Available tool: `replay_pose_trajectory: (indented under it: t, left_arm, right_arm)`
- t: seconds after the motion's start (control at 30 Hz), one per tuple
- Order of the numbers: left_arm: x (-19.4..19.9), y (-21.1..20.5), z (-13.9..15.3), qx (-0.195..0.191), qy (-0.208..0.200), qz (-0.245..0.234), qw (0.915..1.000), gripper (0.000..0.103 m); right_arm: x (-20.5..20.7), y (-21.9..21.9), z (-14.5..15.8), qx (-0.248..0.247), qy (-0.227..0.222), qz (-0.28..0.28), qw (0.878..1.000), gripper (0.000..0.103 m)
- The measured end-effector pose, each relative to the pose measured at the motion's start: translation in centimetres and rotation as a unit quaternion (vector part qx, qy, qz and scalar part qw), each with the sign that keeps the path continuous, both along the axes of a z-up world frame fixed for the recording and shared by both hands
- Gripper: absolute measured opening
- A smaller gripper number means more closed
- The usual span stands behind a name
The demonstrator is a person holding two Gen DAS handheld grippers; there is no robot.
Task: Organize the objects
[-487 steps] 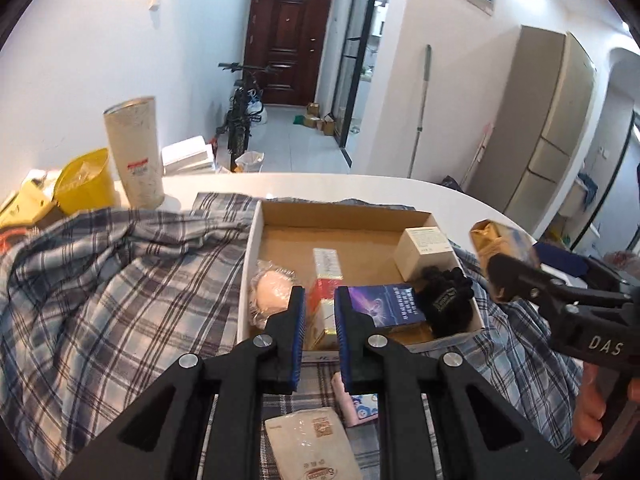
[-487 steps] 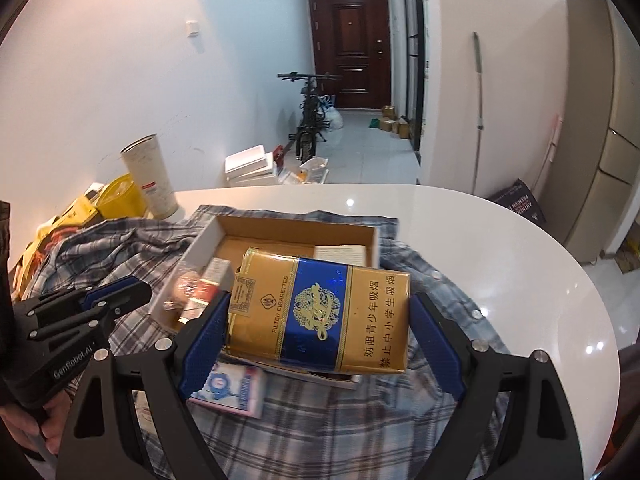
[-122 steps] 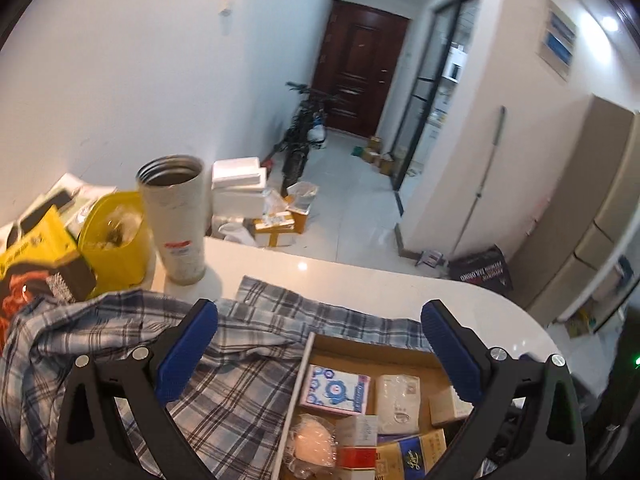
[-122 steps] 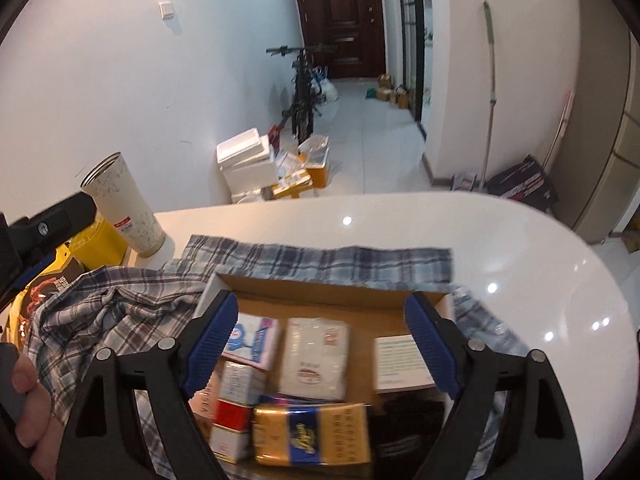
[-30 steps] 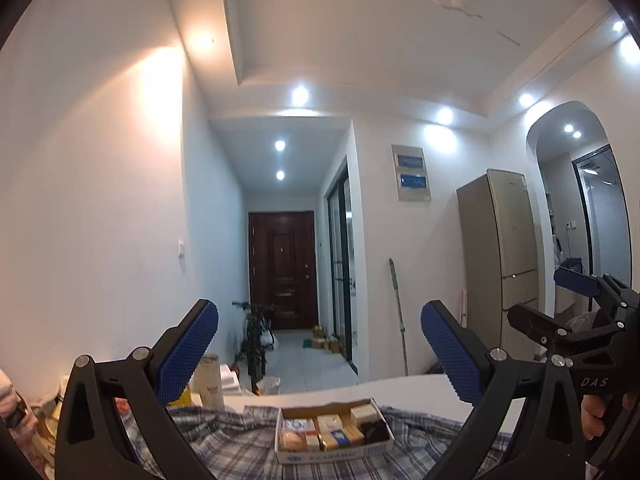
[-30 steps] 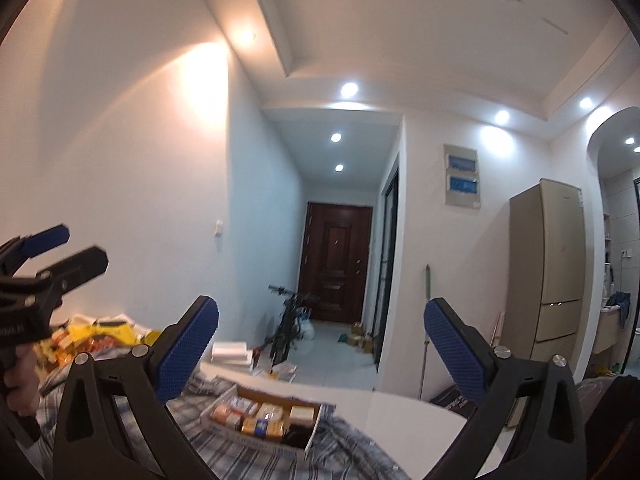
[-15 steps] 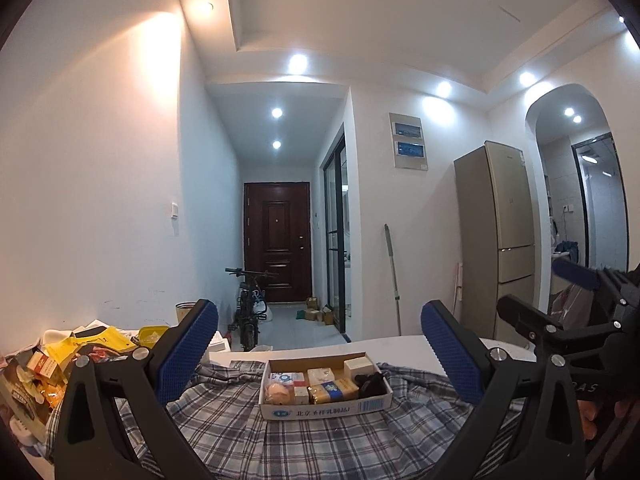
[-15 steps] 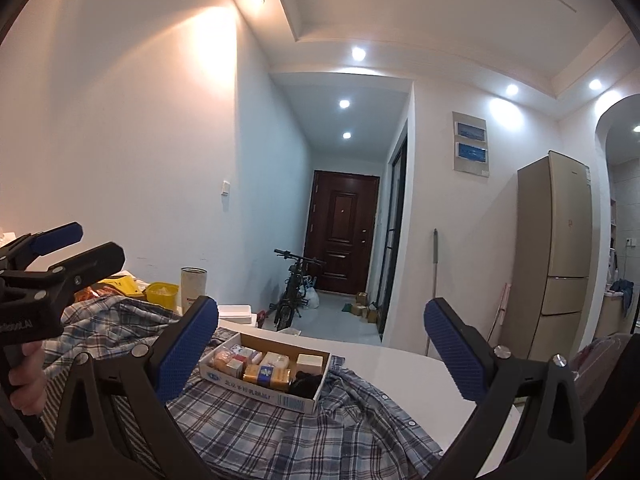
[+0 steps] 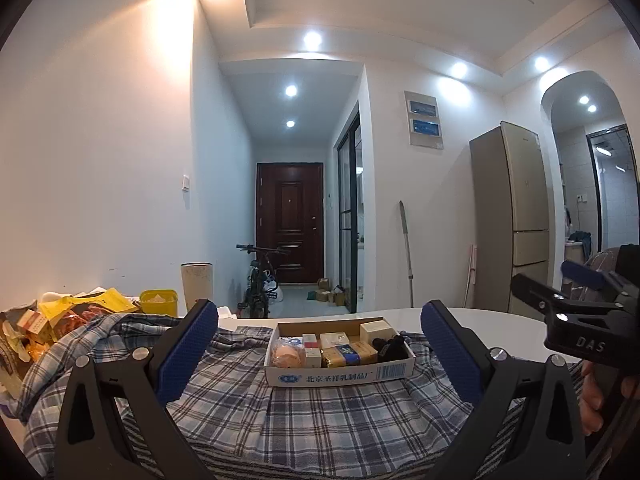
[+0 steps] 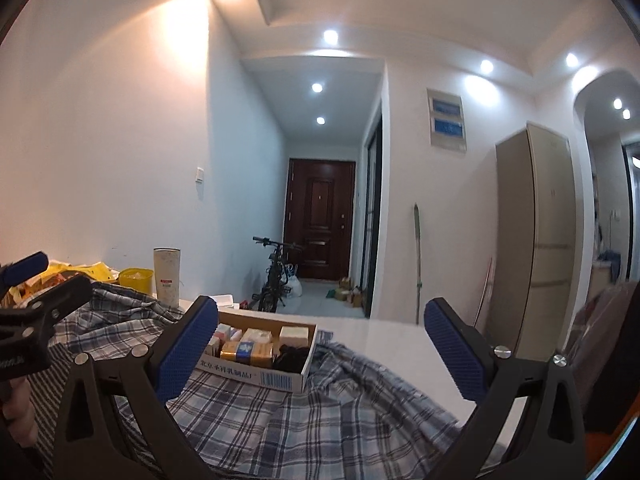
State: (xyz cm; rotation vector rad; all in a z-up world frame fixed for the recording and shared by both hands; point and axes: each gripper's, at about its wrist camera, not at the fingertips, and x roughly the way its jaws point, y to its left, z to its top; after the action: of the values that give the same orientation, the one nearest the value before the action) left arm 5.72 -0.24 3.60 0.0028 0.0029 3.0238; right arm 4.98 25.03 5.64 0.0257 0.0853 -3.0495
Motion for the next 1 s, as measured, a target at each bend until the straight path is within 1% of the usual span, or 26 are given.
replay_pose_trajectory:
  t: [0.1, 0.17, 0.23, 0.3, 0.37, 0.43, 0.5, 0.63, 0.8, 0.87, 1.0]
  left_arm:
    - [-0.3, 0.3, -0.6, -0.007, 0.001, 0.009, 0.9999, 0.103]
    - [-1.0, 0.3, -1.2, -0.007, -0.009, 0.011, 0.9999, 0.103]
    - [-2.0, 0.2, -1.9, -0.004, -0.032, 0.010, 0.9994, 0.103]
    - [-2.7, -0.1, -2.2, 0.007, -0.049, 0.012, 0.9987, 0.103]
    - [-3.1, -0.8, -2.4, 0.025, -0.057, 0.017, 0.9979, 0.103]
    - [-3.1, -0.9, -2.5, 0.031, -0.059, 0.014, 0.9977, 0.103]
    - [-3.2, -0.8, -2.6, 0.027, -0.060, 0.011, 0.9978, 0.103]
    - [-3.2, 0.1, -2.7, 0.009, -0.061, 0.006, 0.9981, 0.103]
    - [-2.3, 0.8, -2.6, -0.009, -0.044, 0.011, 0.9989, 0.103]
    - [-2.2, 0.8, -2.6, -0.009, -0.041, 0.011, 0.9990, 0.103]
    - [-2.1, 0.6, -2.5, -0.005, -0.041, 0.015, 0.9990, 0.103]
  right_arm:
    - [-1.6, 1.0, -0.8, -0.028, -0.025, 0.010, 0.999, 0.103]
    - [-2.3, 1.2, -1.3, -0.028, -0.032, 0.007, 0.999, 0.103]
    - [-2.9, 1.1, -1.8, -0.019, -0.033, -0.002, 0.999, 0.103]
    - [-3.5, 1.0, -2.5, -0.016, -0.040, -0.002, 0.999, 0.103]
    - [-4.2, 1.0, -3.1, -0.017, -0.051, -0.001, 0.999, 0.103]
    - [-4.6, 0.8, -3.6, -0.009, -0.058, -0.013, 0.998, 0.103]
    - [-4.8, 0.6, -3.9, -0.002, -0.062, -0.015, 0.998, 0.103]
    - [-5.2, 0.3, -4.3, 0.003, -0.070, 0.007, 0.998, 0.103]
    - [-5.4, 1.4, -4.4, -0.024, -0.077, 0.014, 0.997, 0.103]
    - [-5.6, 1.9, -4.5, -0.037, -0.080, 0.017, 0.996, 0.103]
    - [-5.7, 1.8, -4.6, -0.037, -0.083, 0.016, 0.996, 0.103]
